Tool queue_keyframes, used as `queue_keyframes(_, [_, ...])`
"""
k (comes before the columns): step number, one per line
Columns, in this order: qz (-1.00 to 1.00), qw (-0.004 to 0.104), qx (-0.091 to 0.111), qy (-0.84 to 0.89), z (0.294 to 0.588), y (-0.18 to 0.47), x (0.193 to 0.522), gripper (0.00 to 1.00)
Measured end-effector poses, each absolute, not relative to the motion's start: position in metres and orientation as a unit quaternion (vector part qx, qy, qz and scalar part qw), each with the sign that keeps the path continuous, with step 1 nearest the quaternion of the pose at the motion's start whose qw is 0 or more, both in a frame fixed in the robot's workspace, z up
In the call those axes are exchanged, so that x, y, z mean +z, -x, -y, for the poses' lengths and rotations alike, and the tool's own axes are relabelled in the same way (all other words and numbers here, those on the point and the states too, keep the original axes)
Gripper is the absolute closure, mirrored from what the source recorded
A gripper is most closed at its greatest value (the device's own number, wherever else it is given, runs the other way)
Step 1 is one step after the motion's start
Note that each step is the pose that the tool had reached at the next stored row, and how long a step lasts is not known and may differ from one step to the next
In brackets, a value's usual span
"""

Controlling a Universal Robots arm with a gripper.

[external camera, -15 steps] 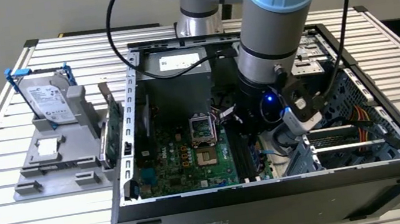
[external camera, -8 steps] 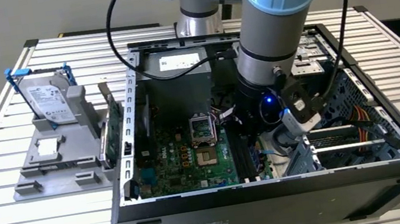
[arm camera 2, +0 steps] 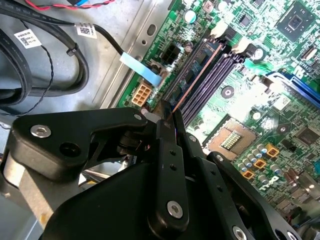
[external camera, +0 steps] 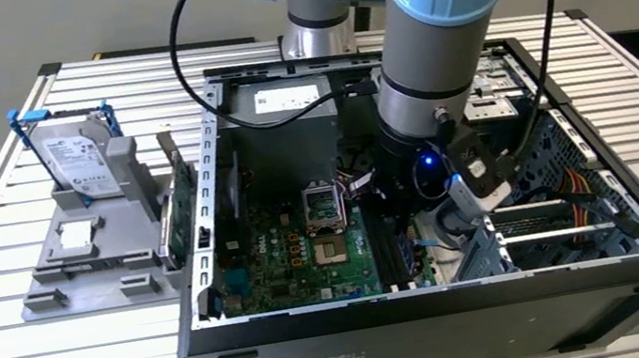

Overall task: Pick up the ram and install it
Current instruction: 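Insert the ram into the slot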

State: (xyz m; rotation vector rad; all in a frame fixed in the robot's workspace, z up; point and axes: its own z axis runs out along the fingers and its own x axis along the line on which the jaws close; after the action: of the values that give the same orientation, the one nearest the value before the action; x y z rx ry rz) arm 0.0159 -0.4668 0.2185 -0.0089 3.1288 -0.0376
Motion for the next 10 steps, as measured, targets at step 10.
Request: queue_keyframes(10, [-1.0, 0.006, -0.012, 0.003, 0.4667, -0.0159, 0.2181, 1.0])
